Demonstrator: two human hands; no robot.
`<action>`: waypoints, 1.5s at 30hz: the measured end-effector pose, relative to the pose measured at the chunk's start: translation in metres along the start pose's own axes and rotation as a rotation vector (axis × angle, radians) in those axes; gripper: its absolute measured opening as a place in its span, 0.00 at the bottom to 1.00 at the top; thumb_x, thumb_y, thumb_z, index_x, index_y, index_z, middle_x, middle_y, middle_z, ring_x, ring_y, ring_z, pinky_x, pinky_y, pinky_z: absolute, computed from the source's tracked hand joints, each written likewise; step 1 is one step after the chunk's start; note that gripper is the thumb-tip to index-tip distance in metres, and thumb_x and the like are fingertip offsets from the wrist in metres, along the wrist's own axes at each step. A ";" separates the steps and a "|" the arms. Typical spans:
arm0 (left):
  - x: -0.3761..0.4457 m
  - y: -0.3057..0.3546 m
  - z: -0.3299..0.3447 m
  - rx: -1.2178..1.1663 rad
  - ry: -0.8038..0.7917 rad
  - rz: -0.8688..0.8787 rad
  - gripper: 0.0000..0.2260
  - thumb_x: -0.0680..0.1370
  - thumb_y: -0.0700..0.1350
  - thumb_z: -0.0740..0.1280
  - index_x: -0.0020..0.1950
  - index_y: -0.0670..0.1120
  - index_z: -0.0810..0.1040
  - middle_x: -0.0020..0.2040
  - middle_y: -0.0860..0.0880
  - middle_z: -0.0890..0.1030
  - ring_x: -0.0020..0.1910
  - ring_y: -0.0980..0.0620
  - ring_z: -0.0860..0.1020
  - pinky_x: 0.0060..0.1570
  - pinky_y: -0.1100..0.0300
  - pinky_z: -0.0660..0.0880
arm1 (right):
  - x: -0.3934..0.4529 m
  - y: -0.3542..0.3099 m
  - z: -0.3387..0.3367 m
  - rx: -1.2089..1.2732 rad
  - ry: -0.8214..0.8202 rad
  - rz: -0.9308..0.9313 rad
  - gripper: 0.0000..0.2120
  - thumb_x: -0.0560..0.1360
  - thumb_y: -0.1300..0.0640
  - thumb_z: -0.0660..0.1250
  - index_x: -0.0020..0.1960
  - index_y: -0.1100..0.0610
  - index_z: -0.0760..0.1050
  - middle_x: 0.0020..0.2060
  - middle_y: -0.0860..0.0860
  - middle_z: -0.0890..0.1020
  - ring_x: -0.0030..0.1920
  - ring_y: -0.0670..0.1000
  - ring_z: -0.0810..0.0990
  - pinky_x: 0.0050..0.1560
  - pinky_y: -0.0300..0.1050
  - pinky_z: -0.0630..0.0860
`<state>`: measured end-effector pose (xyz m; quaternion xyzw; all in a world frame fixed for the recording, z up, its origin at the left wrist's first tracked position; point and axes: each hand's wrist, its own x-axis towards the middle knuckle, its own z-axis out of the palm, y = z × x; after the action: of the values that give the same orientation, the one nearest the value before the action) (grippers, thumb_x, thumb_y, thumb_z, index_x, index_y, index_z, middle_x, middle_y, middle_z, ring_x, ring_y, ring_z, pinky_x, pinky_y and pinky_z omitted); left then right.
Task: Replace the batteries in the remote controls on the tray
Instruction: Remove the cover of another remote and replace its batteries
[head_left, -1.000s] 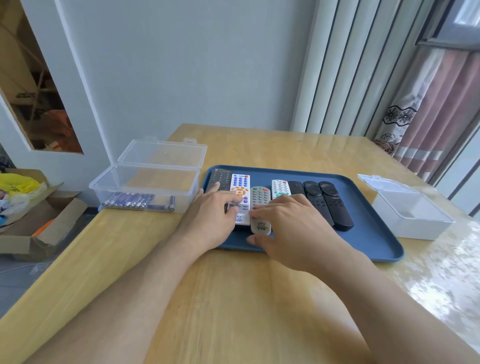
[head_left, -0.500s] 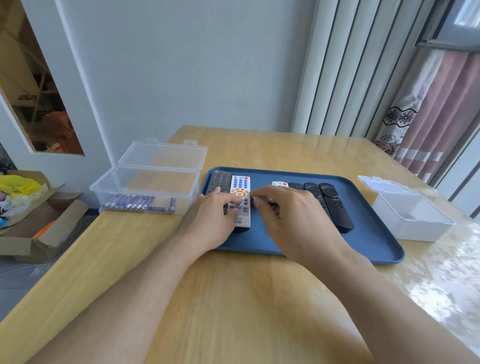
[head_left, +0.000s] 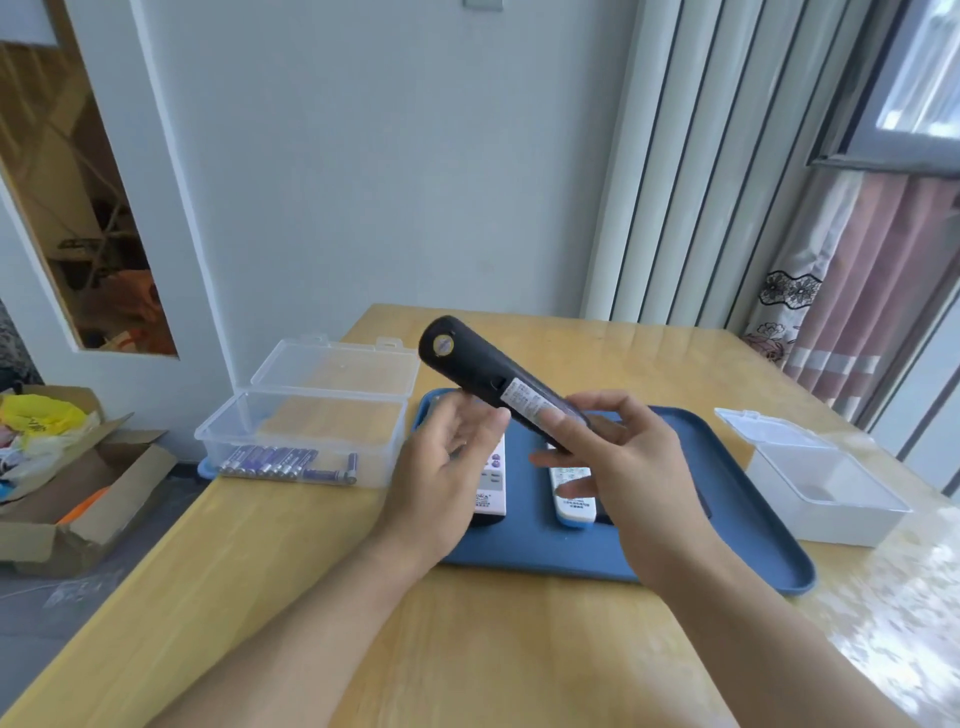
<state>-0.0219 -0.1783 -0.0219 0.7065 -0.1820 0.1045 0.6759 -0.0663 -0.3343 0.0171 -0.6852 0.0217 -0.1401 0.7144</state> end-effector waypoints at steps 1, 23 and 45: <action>0.000 0.002 0.001 -0.042 0.023 0.001 0.08 0.82 0.48 0.66 0.58 0.47 0.79 0.50 0.55 0.85 0.51 0.61 0.82 0.50 0.68 0.75 | 0.000 0.002 0.000 -0.039 -0.036 0.029 0.15 0.73 0.53 0.76 0.55 0.57 0.77 0.44 0.50 0.88 0.41 0.53 0.88 0.32 0.42 0.77; -0.001 0.001 0.004 -0.334 -0.123 -0.202 0.11 0.85 0.45 0.60 0.67 0.49 0.76 0.45 0.45 0.80 0.38 0.46 0.79 0.37 0.52 0.78 | 0.007 0.039 0.004 -0.622 0.066 -0.602 0.10 0.74 0.51 0.75 0.55 0.43 0.84 0.41 0.40 0.78 0.40 0.47 0.79 0.38 0.48 0.77; 0.000 0.001 0.007 -0.255 -0.066 -0.225 0.12 0.86 0.47 0.58 0.64 0.53 0.79 0.52 0.48 0.85 0.43 0.51 0.81 0.42 0.62 0.74 | 0.007 0.007 -0.006 -0.361 -0.226 -0.163 0.09 0.74 0.56 0.76 0.48 0.52 0.77 0.33 0.44 0.82 0.33 0.48 0.79 0.29 0.46 0.75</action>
<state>-0.0233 -0.1851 -0.0220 0.6339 -0.1359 -0.0191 0.7612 -0.0600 -0.3418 0.0109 -0.8126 -0.0893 -0.1137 0.5646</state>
